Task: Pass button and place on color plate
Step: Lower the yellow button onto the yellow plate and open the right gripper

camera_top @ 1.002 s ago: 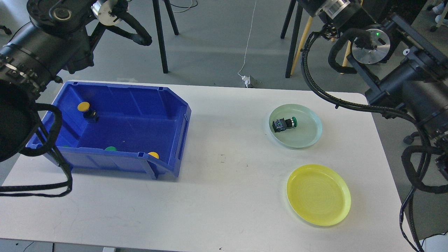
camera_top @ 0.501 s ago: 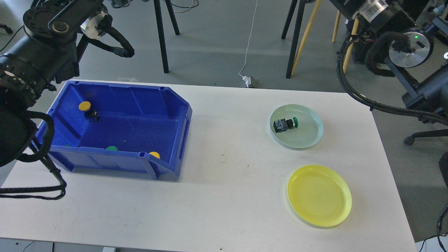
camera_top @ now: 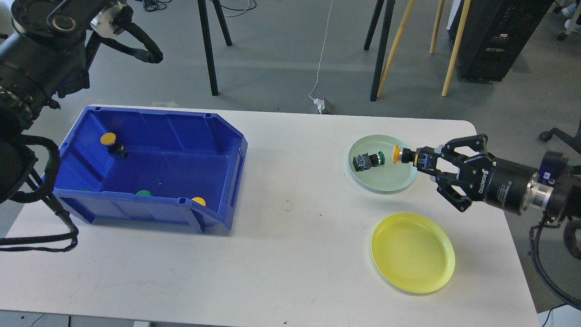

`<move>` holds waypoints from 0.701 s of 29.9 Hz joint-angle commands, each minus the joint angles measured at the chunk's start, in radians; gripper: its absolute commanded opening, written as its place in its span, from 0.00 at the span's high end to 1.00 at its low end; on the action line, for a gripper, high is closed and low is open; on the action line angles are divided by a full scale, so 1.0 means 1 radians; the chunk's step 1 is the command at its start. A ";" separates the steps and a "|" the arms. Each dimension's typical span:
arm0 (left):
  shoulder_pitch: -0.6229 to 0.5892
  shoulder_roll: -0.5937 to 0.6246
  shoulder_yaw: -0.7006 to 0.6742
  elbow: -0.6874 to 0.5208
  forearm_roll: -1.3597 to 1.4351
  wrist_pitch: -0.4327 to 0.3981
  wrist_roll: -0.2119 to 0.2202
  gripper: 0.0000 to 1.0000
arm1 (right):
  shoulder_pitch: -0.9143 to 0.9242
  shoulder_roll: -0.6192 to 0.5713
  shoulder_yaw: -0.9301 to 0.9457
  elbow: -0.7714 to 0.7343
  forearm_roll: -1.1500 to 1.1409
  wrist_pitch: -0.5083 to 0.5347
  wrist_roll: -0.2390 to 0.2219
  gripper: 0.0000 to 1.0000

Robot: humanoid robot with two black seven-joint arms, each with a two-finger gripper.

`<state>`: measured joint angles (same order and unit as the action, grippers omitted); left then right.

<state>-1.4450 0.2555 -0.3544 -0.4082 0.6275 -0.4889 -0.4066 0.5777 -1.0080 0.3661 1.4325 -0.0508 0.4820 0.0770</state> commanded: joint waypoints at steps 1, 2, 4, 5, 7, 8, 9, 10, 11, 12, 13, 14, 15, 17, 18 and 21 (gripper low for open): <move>-0.005 -0.002 -0.002 -0.001 0.000 0.000 -0.001 0.01 | -0.116 -0.021 -0.007 0.014 -0.023 -0.005 0.000 0.82; -0.005 -0.002 0.000 0.000 0.000 0.000 -0.001 0.01 | -0.136 -0.020 -0.007 0.010 -0.029 -0.006 0.001 0.82; -0.005 -0.002 0.000 0.000 0.000 0.000 -0.001 0.01 | -0.157 -0.014 -0.009 0.005 -0.049 -0.016 0.001 0.82; -0.005 -0.002 0.000 0.000 0.000 0.000 -0.001 0.01 | -0.165 -0.011 -0.009 0.000 -0.057 -0.020 0.001 0.82; -0.005 -0.002 0.000 0.000 0.000 0.000 -0.003 0.01 | -0.180 -0.004 -0.010 -0.009 -0.066 -0.042 0.001 0.81; -0.005 -0.002 -0.001 -0.001 0.000 0.000 -0.001 0.01 | -0.188 0.002 -0.012 -0.021 -0.066 -0.048 0.001 0.81; -0.006 -0.002 -0.002 -0.001 0.000 0.000 -0.001 0.01 | -0.197 0.006 -0.012 -0.032 -0.067 -0.049 0.001 0.79; -0.008 -0.002 -0.002 -0.001 0.000 0.000 -0.001 0.01 | -0.205 0.012 -0.012 -0.041 -0.070 -0.049 0.001 0.78; -0.008 -0.001 -0.002 -0.001 0.000 0.000 -0.001 0.01 | -0.209 0.017 -0.012 -0.046 -0.083 -0.049 0.000 0.77; -0.008 0.001 -0.002 -0.001 0.000 0.000 -0.001 0.01 | -0.213 0.022 -0.012 -0.050 -0.098 -0.049 0.000 0.76; -0.009 0.001 -0.002 -0.001 0.000 0.000 -0.003 0.01 | -0.217 0.029 -0.012 -0.055 -0.116 -0.049 0.000 0.75; -0.011 0.001 -0.002 -0.001 0.000 0.000 -0.003 0.01 | -0.222 0.040 -0.012 -0.060 -0.132 -0.051 0.000 0.72; -0.012 0.001 -0.002 -0.001 0.000 0.000 -0.003 0.01 | -0.226 0.046 -0.012 -0.061 -0.138 -0.051 -0.002 0.69; -0.012 -0.001 -0.002 -0.001 0.000 0.000 -0.001 0.01 | -0.232 0.052 -0.012 -0.061 -0.141 -0.051 -0.003 0.56; -0.014 -0.001 -0.002 -0.001 0.000 0.000 -0.001 0.01 | -0.233 0.052 -0.012 -0.061 -0.141 -0.052 -0.003 0.47; -0.012 0.001 -0.002 -0.001 0.000 0.000 -0.001 0.01 | -0.234 0.052 -0.012 -0.060 -0.141 -0.052 -0.003 0.32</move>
<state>-1.4581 0.2555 -0.3559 -0.4096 0.6275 -0.4886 -0.4091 0.3456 -0.9566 0.3542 1.3722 -0.1908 0.4298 0.0740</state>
